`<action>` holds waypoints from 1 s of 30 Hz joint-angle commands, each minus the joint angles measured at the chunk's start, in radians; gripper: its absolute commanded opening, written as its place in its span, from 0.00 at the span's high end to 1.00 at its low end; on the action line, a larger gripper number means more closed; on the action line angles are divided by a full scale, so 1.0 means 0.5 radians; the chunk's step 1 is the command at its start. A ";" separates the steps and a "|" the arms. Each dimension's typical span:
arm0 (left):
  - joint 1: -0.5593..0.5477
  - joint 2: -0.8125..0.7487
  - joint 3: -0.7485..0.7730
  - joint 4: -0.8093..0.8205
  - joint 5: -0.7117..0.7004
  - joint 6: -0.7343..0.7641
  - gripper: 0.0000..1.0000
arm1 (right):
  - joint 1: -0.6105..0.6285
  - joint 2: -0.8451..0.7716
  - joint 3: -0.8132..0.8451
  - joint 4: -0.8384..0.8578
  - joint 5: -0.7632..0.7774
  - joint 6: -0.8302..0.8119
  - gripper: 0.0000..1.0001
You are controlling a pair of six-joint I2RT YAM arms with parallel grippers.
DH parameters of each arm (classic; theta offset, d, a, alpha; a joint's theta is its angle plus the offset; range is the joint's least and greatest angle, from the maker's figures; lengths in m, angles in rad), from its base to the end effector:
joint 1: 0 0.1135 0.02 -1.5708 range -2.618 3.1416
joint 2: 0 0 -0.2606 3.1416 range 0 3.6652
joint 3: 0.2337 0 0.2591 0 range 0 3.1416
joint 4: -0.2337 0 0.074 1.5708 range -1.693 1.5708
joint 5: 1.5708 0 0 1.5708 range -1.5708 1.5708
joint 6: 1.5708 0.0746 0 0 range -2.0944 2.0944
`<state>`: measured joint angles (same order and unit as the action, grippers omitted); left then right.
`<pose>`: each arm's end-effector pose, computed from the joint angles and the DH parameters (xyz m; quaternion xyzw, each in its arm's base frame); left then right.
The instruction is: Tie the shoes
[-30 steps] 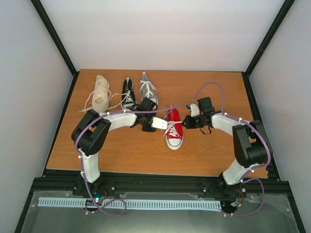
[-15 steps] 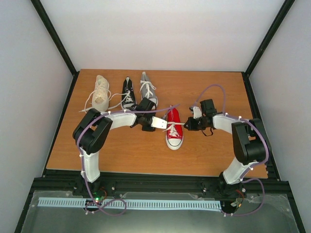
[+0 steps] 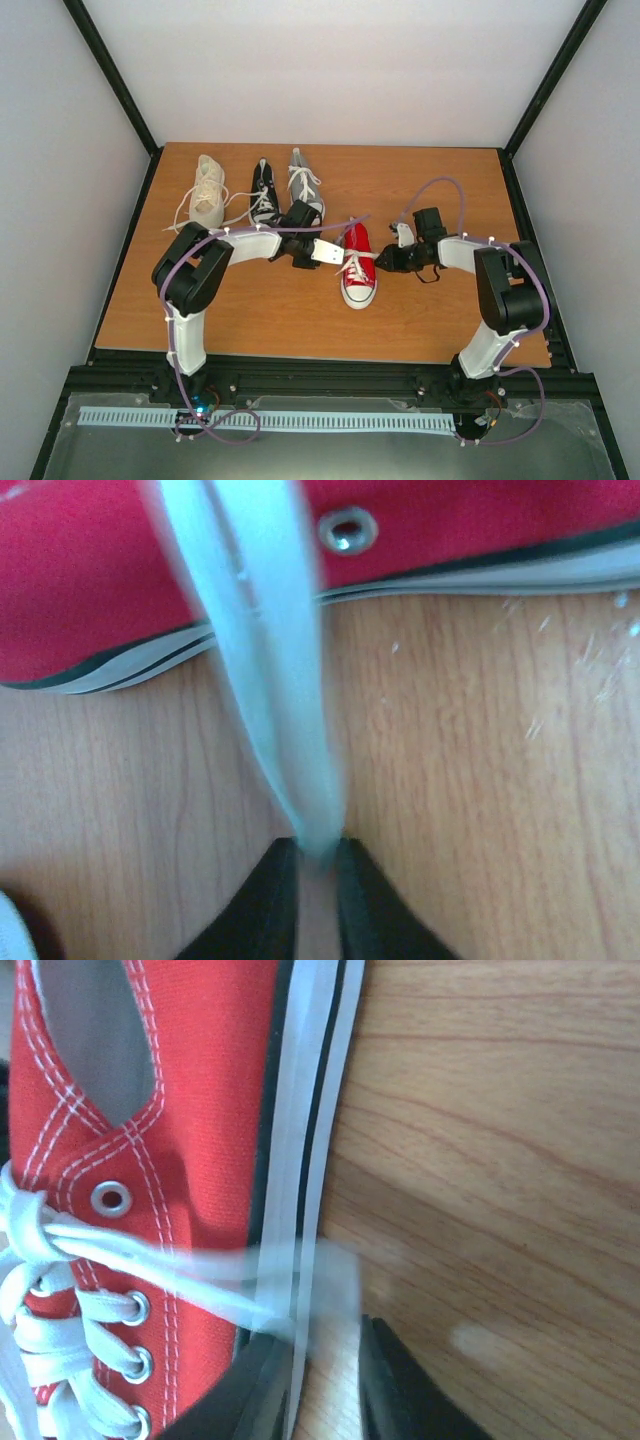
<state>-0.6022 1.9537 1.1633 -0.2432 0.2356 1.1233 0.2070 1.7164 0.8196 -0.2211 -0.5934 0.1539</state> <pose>0.3299 -0.2479 0.0924 0.7476 0.5990 -0.0416 0.2838 0.3060 0.1069 0.0897 -0.0903 0.9298 0.3188 0.1601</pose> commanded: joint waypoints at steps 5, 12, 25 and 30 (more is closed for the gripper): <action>-0.032 -0.208 -0.095 -0.188 0.028 0.023 0.34 | -0.030 -0.343 0.000 -0.182 0.189 -0.078 0.49; -0.084 -0.656 -0.325 -0.491 -0.034 -0.006 0.25 | 0.053 -0.610 0.026 -0.257 0.557 0.048 0.31; 0.098 -1.142 -0.036 -1.467 -0.487 -0.522 0.02 | 0.648 0.044 0.650 -0.155 1.375 0.466 0.08; 0.198 -1.106 0.039 -1.741 -0.899 -0.689 0.02 | 0.750 0.184 0.678 -0.198 1.440 0.490 0.29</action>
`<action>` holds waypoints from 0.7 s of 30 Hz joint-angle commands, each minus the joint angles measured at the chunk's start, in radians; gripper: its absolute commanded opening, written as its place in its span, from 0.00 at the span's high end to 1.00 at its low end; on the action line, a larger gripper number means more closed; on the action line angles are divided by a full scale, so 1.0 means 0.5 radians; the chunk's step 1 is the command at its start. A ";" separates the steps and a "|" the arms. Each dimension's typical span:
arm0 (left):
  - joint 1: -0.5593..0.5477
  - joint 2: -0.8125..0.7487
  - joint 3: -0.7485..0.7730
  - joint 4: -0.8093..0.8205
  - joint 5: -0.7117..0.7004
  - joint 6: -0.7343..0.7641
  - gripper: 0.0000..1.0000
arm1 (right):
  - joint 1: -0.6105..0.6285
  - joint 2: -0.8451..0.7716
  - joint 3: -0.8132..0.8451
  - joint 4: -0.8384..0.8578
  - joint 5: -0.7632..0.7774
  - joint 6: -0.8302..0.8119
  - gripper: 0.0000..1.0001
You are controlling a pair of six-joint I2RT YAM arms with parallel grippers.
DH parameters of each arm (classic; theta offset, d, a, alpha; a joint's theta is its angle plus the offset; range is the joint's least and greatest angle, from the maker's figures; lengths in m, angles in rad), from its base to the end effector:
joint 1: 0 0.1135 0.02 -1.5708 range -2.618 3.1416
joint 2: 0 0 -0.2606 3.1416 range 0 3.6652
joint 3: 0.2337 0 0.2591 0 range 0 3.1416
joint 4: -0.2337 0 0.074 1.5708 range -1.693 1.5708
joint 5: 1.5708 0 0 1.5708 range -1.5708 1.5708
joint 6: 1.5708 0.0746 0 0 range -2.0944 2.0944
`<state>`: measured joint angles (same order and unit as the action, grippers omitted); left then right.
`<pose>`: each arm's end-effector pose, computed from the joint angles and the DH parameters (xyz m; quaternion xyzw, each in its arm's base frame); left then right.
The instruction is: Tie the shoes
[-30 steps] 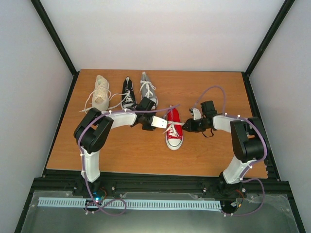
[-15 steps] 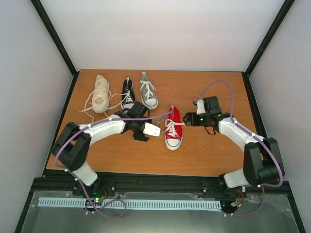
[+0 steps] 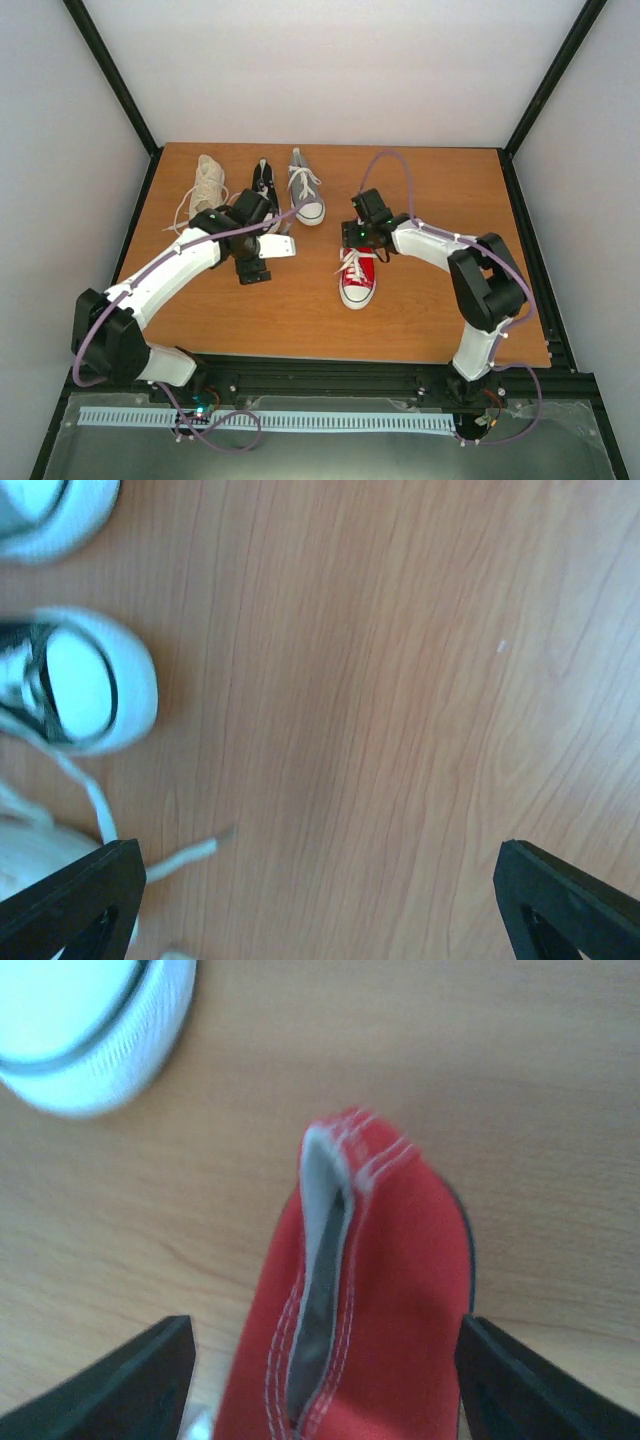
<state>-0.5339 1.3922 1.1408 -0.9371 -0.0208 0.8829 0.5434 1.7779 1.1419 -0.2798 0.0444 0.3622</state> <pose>0.2489 -0.1453 0.2275 0.6372 0.7468 0.0430 0.1853 0.3462 0.2053 0.1493 -0.0785 0.9434 0.1218 0.2984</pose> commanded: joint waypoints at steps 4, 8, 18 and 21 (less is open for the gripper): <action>0.167 0.001 0.185 -0.514 -0.392 -0.408 0.02 | 0.079 0.037 -0.060 -0.052 0.266 0.125 0.76; 0.208 -0.145 0.172 -0.410 -0.369 -0.528 0.00 | 0.074 -0.053 -0.089 -0.074 0.405 0.093 0.97; 0.224 -0.247 -0.268 0.210 -0.118 -0.852 0.00 | -0.192 0.103 0.306 -0.189 0.329 -0.365 0.97; 0.224 -0.186 -0.344 0.379 -0.122 -0.930 0.00 | -0.325 0.250 0.476 -0.177 0.149 -0.435 0.97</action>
<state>-0.4324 1.2964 0.9730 -0.8623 -0.1017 0.4873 0.4129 1.8755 1.3205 -0.3725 0.1673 0.2123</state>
